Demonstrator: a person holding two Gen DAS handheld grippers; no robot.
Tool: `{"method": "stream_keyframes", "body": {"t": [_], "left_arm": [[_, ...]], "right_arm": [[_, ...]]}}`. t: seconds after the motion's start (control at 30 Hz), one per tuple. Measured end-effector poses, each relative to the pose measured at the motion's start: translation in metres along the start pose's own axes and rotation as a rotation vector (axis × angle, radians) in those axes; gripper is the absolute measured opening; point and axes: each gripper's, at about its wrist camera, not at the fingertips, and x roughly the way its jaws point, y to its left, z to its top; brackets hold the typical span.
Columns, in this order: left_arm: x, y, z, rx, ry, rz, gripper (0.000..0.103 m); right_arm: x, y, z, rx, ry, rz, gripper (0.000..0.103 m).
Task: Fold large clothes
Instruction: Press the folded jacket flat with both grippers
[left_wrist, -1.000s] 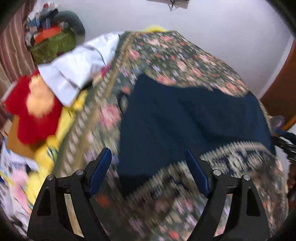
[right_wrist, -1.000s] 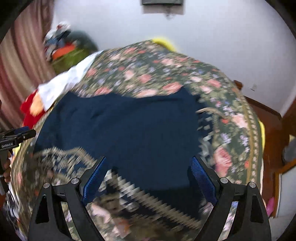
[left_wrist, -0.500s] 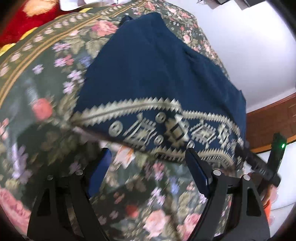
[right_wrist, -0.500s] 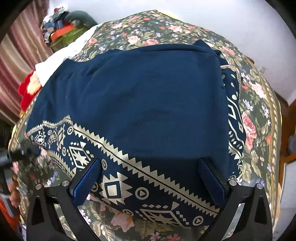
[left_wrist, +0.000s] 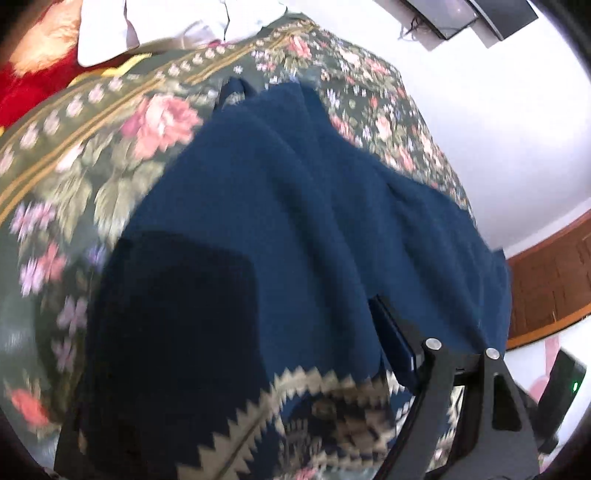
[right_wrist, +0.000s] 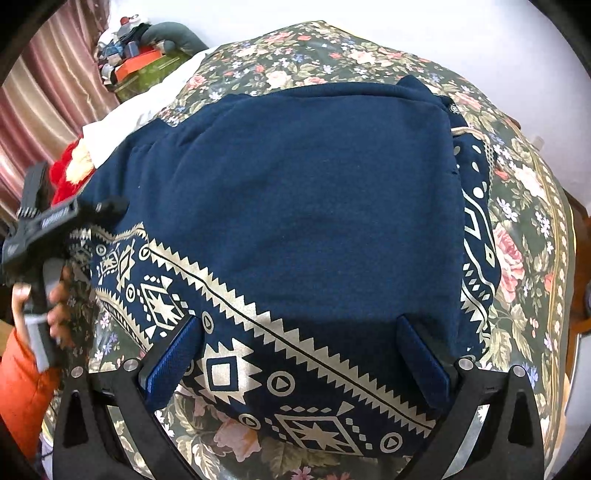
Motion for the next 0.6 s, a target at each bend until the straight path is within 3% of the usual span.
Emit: {"method": "stream_keyframes", "body": {"t": [0.07,0.1,0.13,0.3,0.43,0.6], "left_arm": [[0.0,0.002,0.008,-0.011,-0.031,0.031,0.055],[-0.002,0.004,0.01,-0.019,-0.035,0.042,0.038],[-0.003,0.004,0.012,-0.031,-0.032,0.032,0.032],[-0.038,-0.015,0.004,0.055,-0.099,0.073,0.023],[-0.078,-0.026,-0.004,0.088,-0.141,0.041,0.022],[-0.115,-0.034,-0.018,0.156,-0.177,0.106,0.022]], "right_arm": [[-0.001,-0.001,-0.001,-0.002,0.001,0.002,0.103],[-0.001,-0.001,-0.001,0.001,0.001,0.003,0.103],[-0.002,-0.001,-0.001,0.005,0.002,0.004,0.103],[-0.016,0.01,0.005,0.0,-0.001,-0.025,0.103],[-0.049,0.042,0.011,-0.037,-0.117,-0.021,0.103],[-0.046,0.094,0.015,-0.091,-0.169,-0.016,0.103]]}}
